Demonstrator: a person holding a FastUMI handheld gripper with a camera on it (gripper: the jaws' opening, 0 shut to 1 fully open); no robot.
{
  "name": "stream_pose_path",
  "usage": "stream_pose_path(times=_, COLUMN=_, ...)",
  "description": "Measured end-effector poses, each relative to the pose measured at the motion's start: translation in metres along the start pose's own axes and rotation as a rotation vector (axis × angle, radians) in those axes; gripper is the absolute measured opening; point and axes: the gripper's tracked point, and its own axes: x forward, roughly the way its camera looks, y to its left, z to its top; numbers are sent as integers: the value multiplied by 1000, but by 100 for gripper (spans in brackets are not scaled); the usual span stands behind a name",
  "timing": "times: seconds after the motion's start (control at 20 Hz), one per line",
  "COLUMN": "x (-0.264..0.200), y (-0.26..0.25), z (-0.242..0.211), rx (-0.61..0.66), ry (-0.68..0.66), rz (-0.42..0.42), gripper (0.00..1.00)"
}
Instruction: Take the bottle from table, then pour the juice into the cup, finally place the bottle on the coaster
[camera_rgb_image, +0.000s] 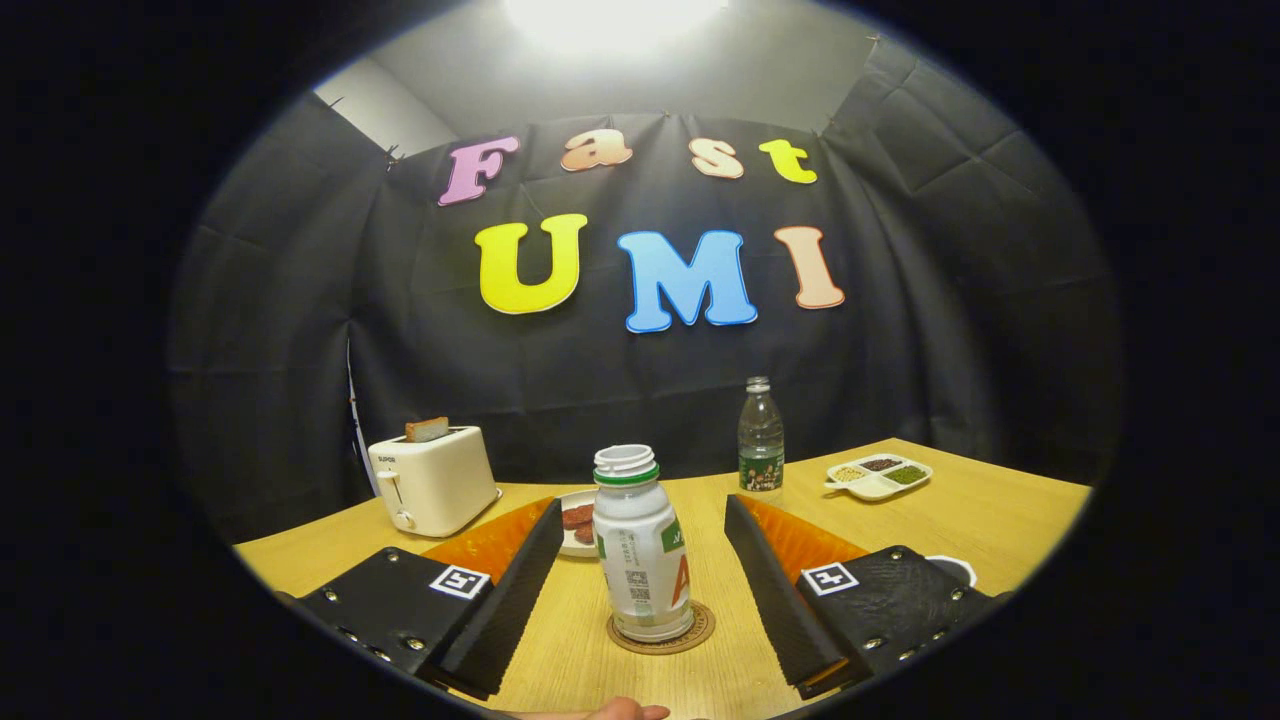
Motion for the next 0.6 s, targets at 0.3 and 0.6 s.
stream_pose_path(times=0.3, x=-38, y=-37, z=-10, rx=-39, ry=25, rz=-84, gripper=98)
stream_pose_path(times=0.6, x=-66, y=-62, z=-23, rx=-64, ry=53, rz=-119, gripper=98)
